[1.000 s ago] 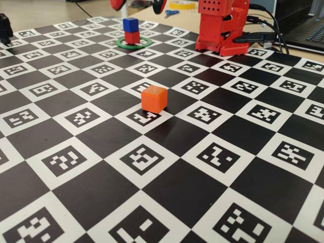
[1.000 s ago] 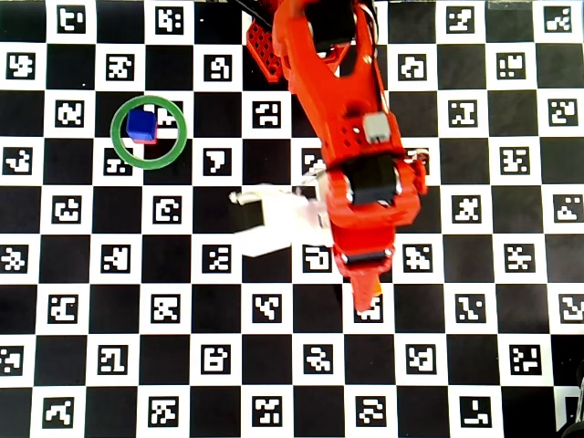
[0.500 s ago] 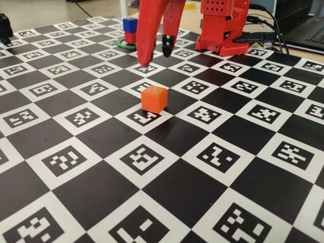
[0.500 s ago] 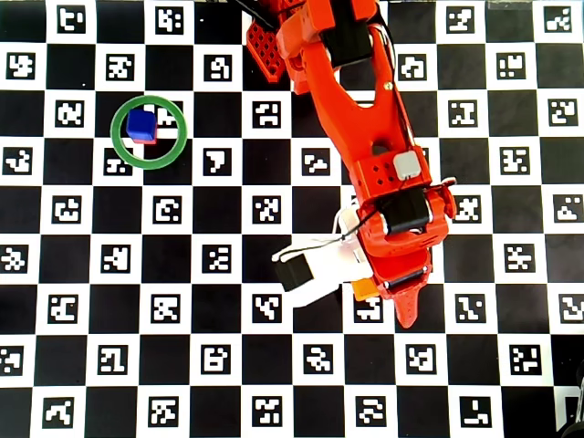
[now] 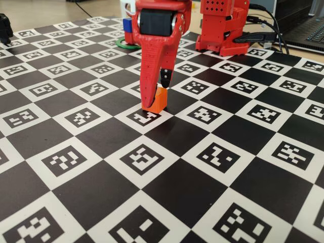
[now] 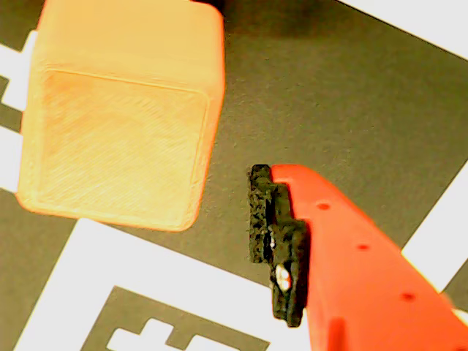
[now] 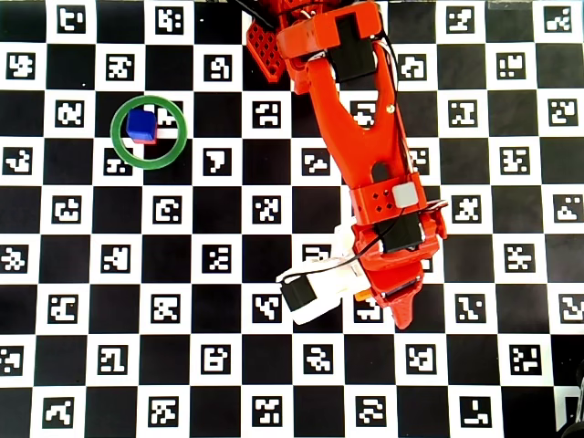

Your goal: Grab the red cube then put it in the green circle then put the blue cube on top and finally the orange cube on top

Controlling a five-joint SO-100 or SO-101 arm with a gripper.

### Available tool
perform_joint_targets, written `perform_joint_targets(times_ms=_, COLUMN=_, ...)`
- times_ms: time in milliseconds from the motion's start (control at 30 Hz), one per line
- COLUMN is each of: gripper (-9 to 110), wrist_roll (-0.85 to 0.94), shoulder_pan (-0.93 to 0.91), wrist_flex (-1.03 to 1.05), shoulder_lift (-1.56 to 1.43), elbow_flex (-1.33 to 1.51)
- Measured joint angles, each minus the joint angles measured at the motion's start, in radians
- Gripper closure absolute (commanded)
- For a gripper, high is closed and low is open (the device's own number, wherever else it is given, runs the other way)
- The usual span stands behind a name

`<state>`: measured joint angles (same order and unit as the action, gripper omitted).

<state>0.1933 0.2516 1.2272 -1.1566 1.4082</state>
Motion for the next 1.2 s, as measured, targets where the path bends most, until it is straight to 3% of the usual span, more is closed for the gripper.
perform_joint_targets(times_ms=900, gripper=59, wrist_roll=0.000, shoulder_pan=-0.035, wrist_flex=-0.109, shoulder_lift=0.029, elbow_flex=0.048)
perform_joint_targets(times_ms=1100, gripper=96, wrist_roll=0.000, shoulder_pan=-0.035, wrist_flex=-0.109, shoulder_lift=0.029, elbow_flex=0.048)
perform_joint_targets(times_ms=1200, gripper=97, wrist_roll=-0.008, shoulder_pan=-0.035, wrist_flex=-0.109, shoulder_lift=0.029, elbow_flex=0.048)
